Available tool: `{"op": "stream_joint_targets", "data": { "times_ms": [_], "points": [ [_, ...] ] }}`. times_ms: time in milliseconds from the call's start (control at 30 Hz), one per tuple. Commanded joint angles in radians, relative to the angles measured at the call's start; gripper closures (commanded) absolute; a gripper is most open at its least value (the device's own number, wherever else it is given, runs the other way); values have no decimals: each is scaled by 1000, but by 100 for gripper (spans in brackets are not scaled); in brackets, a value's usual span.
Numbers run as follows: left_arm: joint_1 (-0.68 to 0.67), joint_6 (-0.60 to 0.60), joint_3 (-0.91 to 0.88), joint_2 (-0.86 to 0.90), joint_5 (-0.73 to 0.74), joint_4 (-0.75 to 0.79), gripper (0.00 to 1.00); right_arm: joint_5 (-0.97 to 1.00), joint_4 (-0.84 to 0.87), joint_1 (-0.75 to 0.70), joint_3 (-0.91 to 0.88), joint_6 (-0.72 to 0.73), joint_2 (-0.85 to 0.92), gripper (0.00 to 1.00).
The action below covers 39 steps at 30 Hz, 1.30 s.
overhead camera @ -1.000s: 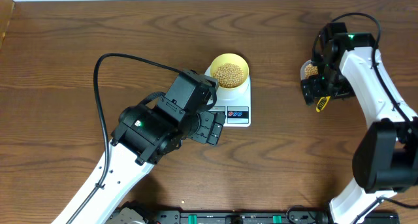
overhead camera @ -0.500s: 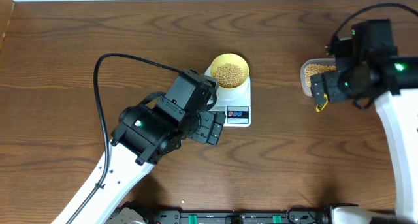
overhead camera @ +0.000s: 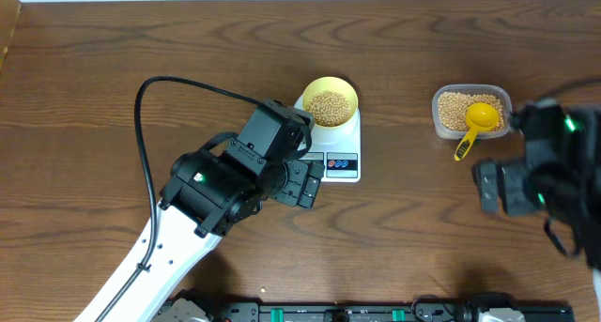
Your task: Scoop item into bowl and weigh 50g on scale
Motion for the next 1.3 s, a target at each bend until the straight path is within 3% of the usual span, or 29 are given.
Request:
{"op": "stream_joint_targets", "data": {
  "times_ms": [0, 233, 567, 1267],
  "points": [
    [4, 21, 32, -12, -5, -3, 8, 0, 2, 3, -37, 47, -89, 1],
    [4, 21, 32, -12, -5, -3, 8, -1, 135, 3, -273, 154, -345, 1],
    [4, 21, 32, -12, -5, -3, 9, 0, 460, 3, -639, 159, -637, 1],
    [4, 21, 32, -12, -5, -3, 8, 80, 1252, 3, -1268, 160, -843, 1]
  ]
}}
